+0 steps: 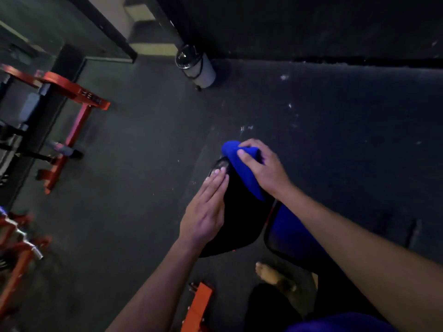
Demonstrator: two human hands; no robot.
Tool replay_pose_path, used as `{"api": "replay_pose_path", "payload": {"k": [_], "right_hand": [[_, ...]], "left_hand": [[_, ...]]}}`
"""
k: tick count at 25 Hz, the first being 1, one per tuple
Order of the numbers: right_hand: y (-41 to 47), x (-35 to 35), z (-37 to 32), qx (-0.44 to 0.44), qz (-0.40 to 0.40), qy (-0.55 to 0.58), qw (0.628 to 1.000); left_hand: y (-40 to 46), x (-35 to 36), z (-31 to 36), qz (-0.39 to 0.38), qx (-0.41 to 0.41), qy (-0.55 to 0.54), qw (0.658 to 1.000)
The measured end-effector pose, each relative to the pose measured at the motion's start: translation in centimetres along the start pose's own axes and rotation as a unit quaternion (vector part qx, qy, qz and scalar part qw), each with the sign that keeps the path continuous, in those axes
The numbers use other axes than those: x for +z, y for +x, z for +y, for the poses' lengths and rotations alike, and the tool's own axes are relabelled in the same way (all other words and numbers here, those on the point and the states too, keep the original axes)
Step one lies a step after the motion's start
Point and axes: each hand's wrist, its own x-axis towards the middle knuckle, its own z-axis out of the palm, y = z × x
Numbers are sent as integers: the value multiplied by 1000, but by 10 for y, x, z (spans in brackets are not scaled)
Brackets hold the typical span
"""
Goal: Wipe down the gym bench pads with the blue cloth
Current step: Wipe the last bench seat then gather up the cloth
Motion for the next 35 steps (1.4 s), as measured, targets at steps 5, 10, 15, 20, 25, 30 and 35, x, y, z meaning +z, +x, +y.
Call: {"api": "replay_pose_path", "payload": {"k": [5, 10, 15, 20, 25, 30, 35], "right_hand": [[36, 22, 39, -57, -165, -47, 983], [46, 23, 67, 30, -154, 66, 985], [51, 20, 62, 61, -160, 73, 983], [39, 24, 62, 11, -123, 37, 992], [40, 20, 73, 93, -106, 107, 984], [51, 6, 124, 303, -128, 89, 940], [69, -8, 139, 421, -201, 65, 882]], "left_hand": [[6, 3, -5, -32, 13, 17, 999], [7, 3, -2, -66, -1, 67, 996], [11, 9, -1, -97, -52, 114, 987], [11, 7, -1, -103, -49, 129, 985], [13, 6, 3, -110, -58, 143, 982], [19, 4, 6, -138, -60, 159, 976], [19, 4, 9, -137, -66, 143, 978]]}}
